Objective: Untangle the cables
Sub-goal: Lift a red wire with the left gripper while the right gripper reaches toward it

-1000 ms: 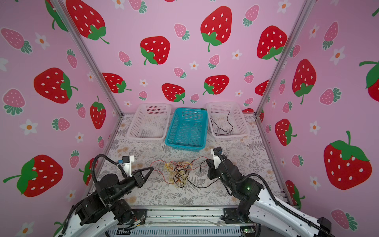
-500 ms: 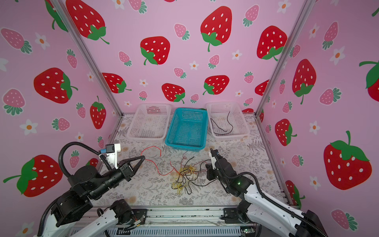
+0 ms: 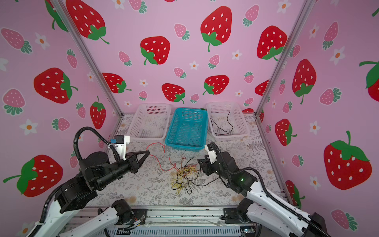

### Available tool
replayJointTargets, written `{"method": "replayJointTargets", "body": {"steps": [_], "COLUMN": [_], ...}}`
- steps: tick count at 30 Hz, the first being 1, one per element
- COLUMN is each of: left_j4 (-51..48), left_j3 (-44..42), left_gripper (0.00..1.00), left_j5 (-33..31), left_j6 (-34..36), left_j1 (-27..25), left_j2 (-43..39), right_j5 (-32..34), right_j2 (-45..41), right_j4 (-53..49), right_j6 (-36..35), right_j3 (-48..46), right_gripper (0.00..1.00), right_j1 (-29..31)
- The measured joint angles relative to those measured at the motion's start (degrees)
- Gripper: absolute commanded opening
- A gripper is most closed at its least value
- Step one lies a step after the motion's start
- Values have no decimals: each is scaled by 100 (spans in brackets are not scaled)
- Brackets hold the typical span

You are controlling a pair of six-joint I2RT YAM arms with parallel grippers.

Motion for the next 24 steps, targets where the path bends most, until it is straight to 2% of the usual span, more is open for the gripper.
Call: {"method": "replayJointTargets", "body": {"steps": [5,9,18,20,21,24], "left_j4": [105,170,341,389,409,435], "left_j3": [15,15,15,15,15,13], "left_gripper": [0,0,0,0,0,0], "left_j5": [175,299,509,575,616,693], "left_j6": [-109,-184,-385,-417,-431,-452], "left_j1": [0,0,0,0,0,0], "left_j2": [323,391,389,385,376,352], "right_j5": [-437,-503,-256,-197,-170,-98], "right_j2": [94,328,1005,1185,1266,1355], "right_j4": [487,990,1976,2127,2194,2310], "right_j6": [-374,-595,-890,-964,-979,-1099], "right_j3": [201,221,166,166,166,166], "right_gripper": [61,61,58,49,39,19], "right_j1": [717,1189,1279,1279,1279,1279]}}
